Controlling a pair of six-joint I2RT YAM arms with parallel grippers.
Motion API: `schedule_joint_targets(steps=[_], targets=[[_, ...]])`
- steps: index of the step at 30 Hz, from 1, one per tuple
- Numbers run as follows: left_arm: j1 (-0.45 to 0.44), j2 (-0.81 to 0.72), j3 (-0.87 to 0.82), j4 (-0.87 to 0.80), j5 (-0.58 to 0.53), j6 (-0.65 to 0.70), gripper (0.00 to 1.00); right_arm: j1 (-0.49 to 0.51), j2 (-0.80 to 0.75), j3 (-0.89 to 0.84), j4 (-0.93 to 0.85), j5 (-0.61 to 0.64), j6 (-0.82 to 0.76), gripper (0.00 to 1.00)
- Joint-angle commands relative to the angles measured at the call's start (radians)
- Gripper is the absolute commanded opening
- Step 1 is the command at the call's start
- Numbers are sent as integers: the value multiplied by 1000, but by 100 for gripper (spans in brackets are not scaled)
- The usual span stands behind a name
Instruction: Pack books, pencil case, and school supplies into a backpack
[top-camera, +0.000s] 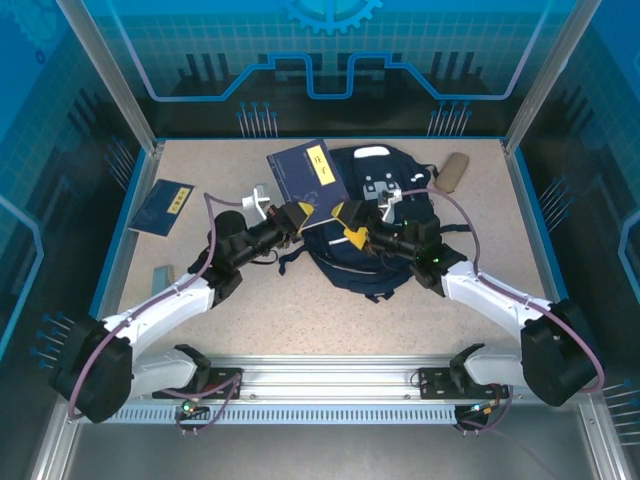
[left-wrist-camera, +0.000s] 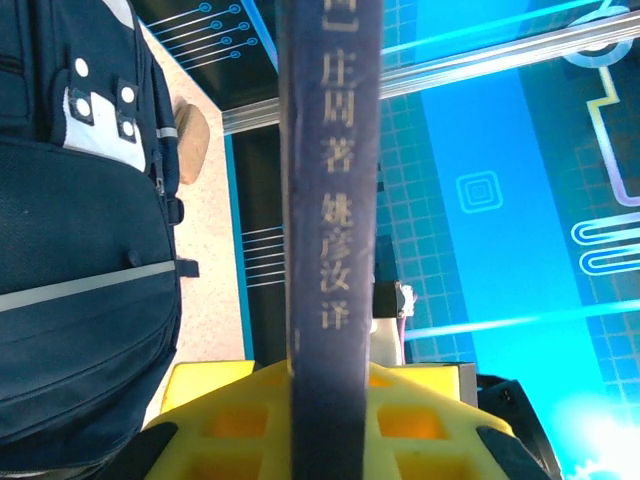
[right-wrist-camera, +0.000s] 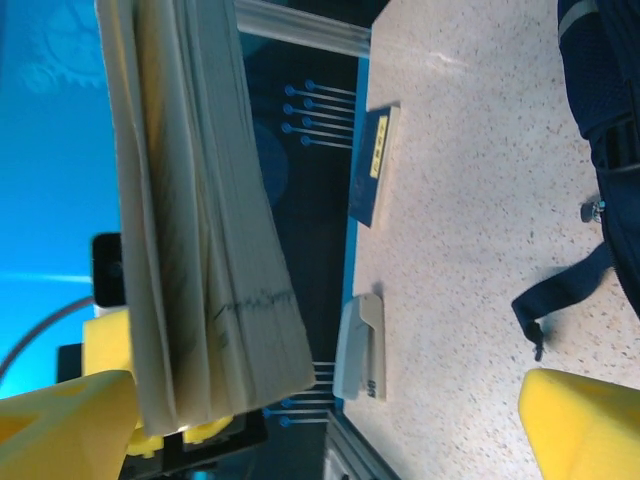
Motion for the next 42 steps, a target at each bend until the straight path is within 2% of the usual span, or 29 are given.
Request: schedule_joint_targets(steps=[1,10,14,17,23,25,28,30,31,36,42], targets=[[-20,15,36,140,-37,-26,4,-19,-38,-28,110,31,81,97],[-67,28,45,136,-53,-30,4,-22,53,-23,337,16,209,81],[-75,29,39,139,-57,-36,4,-16,99,-32,467,10,247,59],[-77,28,40,132,-50,-40,3,-11,118,-49,543,19,263,49],[-77,23,33,107,-59,-38,5,-13,85,-66,488,44,244,30],[-77,21,28,82,-66,-33,14,-14,54,-63,417,55,209,21],[-77,13,31,-4,-80,-1,43,-18,-12,-43,252,80,99,5],[-77,9,44,-98,-78,67,61,-26,-56,-9,103,87,6,1],[-77,9,63,-180,-82,116,67,-32,-83,15,6,96,-53,1],[-91,64,185,-563,-116,410,83,-85,-202,111,-419,202,-318,1],[-127,225,366,-832,-145,754,95,-251,-302,151,-698,236,-486,0]])
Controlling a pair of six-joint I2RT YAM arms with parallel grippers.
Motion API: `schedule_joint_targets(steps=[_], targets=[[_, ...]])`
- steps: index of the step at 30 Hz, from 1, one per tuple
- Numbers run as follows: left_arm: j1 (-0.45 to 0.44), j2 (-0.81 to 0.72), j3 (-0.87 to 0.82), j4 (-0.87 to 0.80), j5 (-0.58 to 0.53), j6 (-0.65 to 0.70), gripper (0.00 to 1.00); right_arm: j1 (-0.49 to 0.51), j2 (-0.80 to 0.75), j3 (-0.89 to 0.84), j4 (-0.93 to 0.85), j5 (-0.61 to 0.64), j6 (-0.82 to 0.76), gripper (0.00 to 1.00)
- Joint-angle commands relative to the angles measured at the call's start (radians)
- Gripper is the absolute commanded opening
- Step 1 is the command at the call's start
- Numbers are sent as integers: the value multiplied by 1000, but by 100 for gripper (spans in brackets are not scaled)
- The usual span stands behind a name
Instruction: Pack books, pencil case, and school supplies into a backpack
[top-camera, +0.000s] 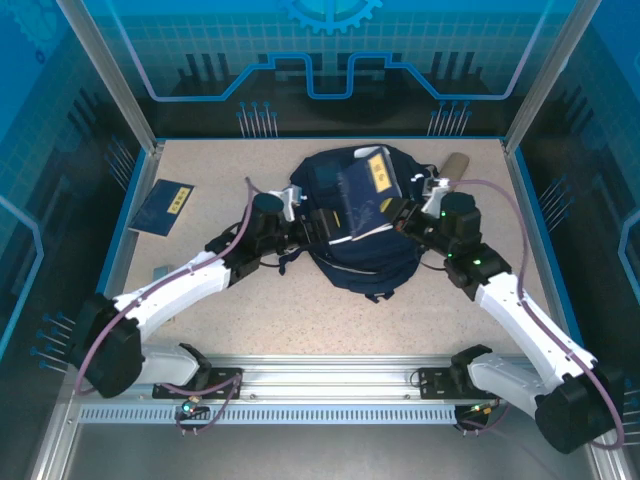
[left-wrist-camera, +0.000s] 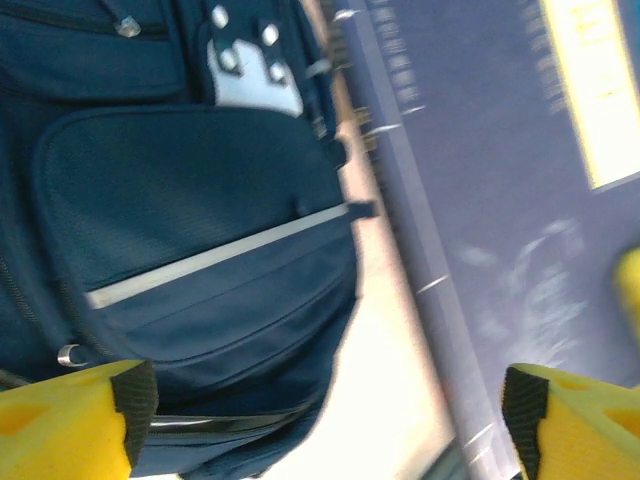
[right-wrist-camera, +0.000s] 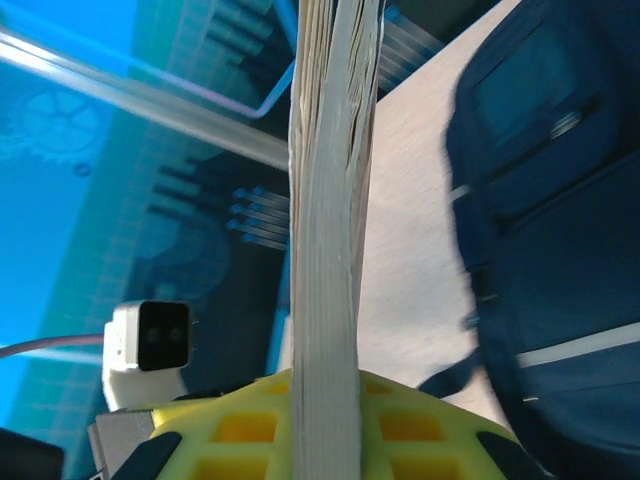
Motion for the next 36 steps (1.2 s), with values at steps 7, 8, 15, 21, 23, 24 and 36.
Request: schedule_joint_targets(steps=[7,8,15,21,23,24,36], targets=[[-148,318,335,-357,-188,514,99,-271,-116,34,-404,35,-263,0],[-166,356,380,-383,-217,548,99,-289,-122,30,-416,28,-266,0],[-248,686,773,-648,-355,684,80,-424,-178,-29,-470,-75,-279,1],[-283,847,959,-755,-426,768,78,-486,-222,-45,-518,-96,-313,1],[-289,882,999,-785,-455,789,77,-484,-227,-44,-530,-87,-323,1],[-291,896,1013,-797,-471,798,77,-483,-228,-45,-530,-86,-326,1],[-294,938,1036,-814,-595,817,55,-465,-248,-70,-534,-82,-310,2]])
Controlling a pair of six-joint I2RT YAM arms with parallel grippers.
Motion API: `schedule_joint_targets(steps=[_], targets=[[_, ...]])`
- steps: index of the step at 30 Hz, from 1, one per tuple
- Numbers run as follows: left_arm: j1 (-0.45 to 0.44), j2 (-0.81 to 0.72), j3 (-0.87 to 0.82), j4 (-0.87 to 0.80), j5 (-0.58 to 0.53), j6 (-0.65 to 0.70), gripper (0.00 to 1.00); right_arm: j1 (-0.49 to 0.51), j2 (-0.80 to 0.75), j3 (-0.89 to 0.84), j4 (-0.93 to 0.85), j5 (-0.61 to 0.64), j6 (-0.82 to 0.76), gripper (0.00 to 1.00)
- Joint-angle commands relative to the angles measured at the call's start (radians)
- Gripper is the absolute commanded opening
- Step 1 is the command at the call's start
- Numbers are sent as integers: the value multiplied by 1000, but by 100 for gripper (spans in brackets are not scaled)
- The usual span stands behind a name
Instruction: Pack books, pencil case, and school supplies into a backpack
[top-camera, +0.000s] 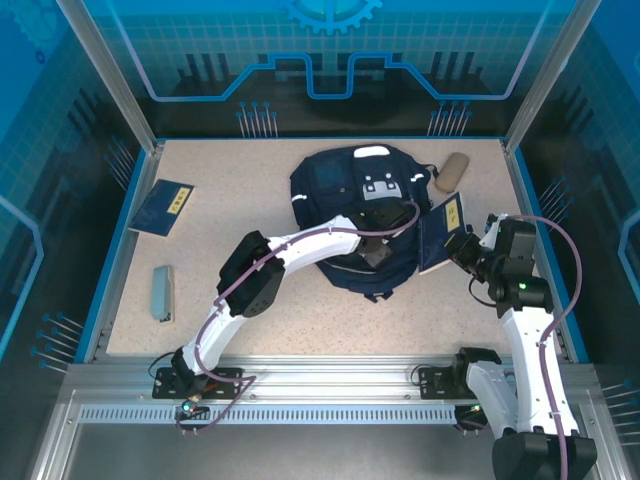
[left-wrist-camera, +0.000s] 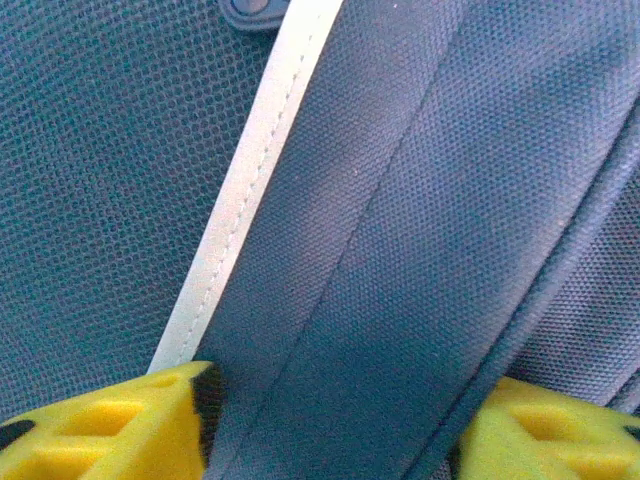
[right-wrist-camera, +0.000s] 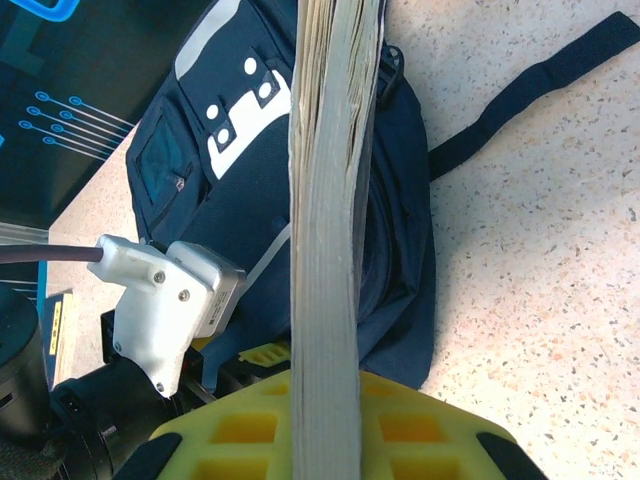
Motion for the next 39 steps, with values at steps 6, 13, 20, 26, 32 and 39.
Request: schedule_joint_targets(steps=[6,13,20,26,32,39], targets=[[0,-33,8,-14,-139,-1,26,5,-12,3,3,-25,-2,2],[-8,-187,-77,122,-289,-24,10,5,-31,29,-47,-10,-5,2],[-8,-374,-217,379,-436,-44,1,4,-95,43,-104,-17,-12,2],[-8,-441,-229,470,-464,-65,0,6,-104,36,-86,-174,6,2],[-9,-476,-229,436,-572,-200,0,19,-128,5,-96,-212,26,2],[-31,-534,-277,441,-539,-261,0,90,-92,-95,66,-332,143,1]])
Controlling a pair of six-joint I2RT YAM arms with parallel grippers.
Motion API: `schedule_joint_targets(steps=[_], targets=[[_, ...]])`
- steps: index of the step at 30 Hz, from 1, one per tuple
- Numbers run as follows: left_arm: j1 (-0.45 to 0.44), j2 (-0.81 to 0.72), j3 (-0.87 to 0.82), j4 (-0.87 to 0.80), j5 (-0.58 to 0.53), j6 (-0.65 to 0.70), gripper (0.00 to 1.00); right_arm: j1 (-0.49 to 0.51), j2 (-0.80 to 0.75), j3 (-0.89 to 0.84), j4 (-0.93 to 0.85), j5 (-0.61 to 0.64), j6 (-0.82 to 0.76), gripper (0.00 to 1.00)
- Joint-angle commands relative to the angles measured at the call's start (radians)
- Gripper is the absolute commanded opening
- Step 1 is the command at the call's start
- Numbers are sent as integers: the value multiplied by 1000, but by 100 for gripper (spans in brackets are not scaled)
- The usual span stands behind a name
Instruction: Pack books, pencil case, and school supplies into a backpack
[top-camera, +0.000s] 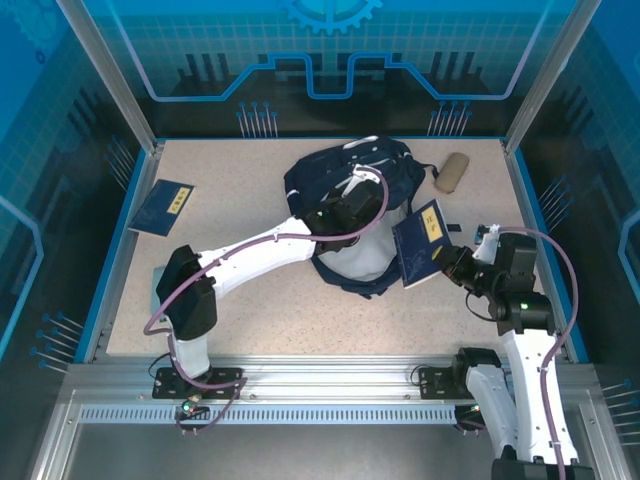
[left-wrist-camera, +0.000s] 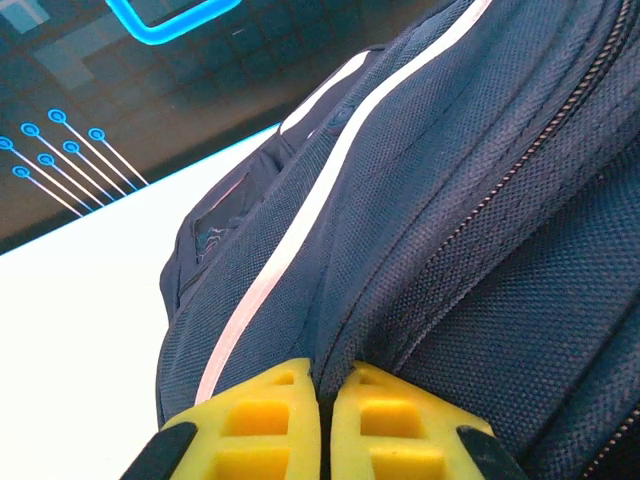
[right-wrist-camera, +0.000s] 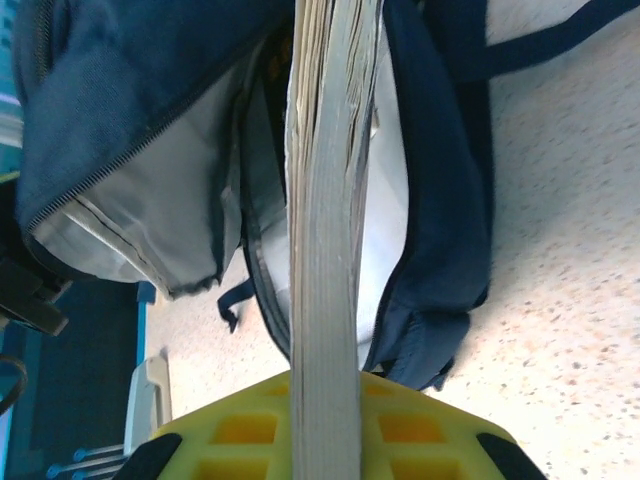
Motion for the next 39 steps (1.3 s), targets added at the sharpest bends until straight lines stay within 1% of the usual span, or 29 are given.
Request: schedule_joint_targets(steps=[1,5,7,10,13,19,21,24,26,28,30,34,39], targets=[[-22,-105,12,99,-86,-82,0,68,41,-69,162,-120,104,1],[-39,-124,10,80,-80,-90,0,169,86,-130,361,-128,223,1],[-47,-132,10,74,-71,-95,0,226,121,-134,434,-93,255,1],[-58,-141,10,63,-73,-95,0,296,192,-119,492,-29,270,1],[-65,-157,4,44,-78,-108,0,334,261,-125,596,0,314,1],[-73,-199,-29,41,-63,-127,0,363,355,-126,739,123,368,1],[-73,-204,-33,38,-57,-133,0,385,394,-111,770,178,376,1],[-73,-207,-33,37,-51,-139,0,461,504,-65,785,288,389,2],[-73,-208,-34,37,-52,-137,0,477,588,-33,792,299,421,2],[-73,-212,-39,36,-54,-139,0,489,660,-22,852,304,451,1],[-72,-218,-46,36,-51,-143,0,502,722,-7,880,346,470,1],[-70,-231,-57,36,-44,-149,0,518,821,40,881,421,487,1],[-55,-242,-73,34,-24,-163,0,526,914,83,903,459,517,3]])
